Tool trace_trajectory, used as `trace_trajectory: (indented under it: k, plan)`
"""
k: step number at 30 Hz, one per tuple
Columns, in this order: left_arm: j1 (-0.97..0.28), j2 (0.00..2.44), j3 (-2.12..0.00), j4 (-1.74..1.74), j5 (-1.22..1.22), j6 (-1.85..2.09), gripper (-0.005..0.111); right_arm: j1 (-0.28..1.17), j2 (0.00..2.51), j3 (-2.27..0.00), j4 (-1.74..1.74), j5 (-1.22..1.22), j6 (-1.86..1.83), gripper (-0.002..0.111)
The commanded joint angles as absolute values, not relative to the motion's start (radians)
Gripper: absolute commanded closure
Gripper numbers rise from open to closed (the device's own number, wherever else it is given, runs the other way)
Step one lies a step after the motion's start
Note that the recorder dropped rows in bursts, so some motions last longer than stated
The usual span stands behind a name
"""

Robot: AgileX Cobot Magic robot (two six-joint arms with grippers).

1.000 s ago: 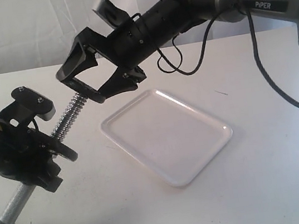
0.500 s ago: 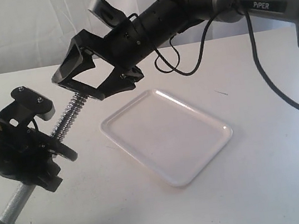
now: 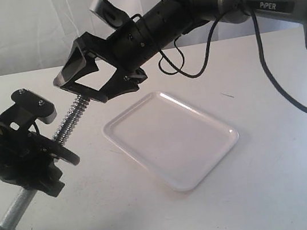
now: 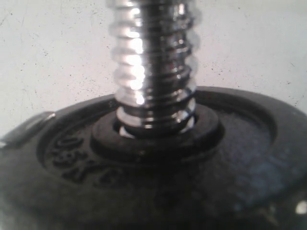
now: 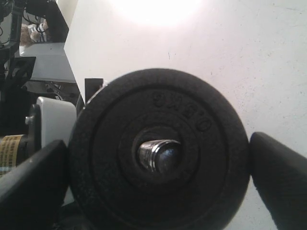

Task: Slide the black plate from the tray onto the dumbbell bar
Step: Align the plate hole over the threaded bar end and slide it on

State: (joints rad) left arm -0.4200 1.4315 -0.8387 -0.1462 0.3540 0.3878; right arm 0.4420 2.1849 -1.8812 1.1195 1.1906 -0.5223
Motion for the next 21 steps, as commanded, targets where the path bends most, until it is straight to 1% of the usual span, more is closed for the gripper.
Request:
trace_trajectory:
  k: [1,21]
  plan:
    - [-0.418,1.386,-0.869,-0.166,0.183,0.388,0.107,0.453,2.160,-1.884,1.185,1.221,-0.545,0.108]
    - [-0.418,1.386,-0.869,-0.166,0.054,0.337,0.107,0.453,2.160,-1.884,1.197,1.221,-0.583,0.108]
